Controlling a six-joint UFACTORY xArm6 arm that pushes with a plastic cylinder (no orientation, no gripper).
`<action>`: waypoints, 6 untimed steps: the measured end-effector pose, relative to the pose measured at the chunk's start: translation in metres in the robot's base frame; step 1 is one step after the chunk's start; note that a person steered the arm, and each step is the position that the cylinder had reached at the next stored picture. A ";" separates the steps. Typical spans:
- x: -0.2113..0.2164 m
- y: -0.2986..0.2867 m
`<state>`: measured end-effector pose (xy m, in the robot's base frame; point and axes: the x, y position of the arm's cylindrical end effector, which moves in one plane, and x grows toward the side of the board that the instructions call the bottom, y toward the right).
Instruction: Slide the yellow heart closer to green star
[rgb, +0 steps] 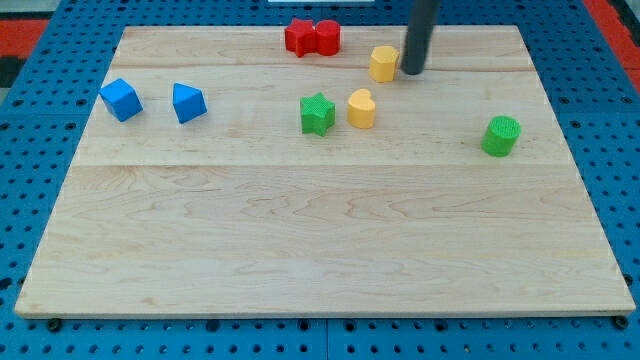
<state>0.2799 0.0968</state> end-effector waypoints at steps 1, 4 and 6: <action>-0.010 -0.034; -0.006 -0.023; 0.106 -0.017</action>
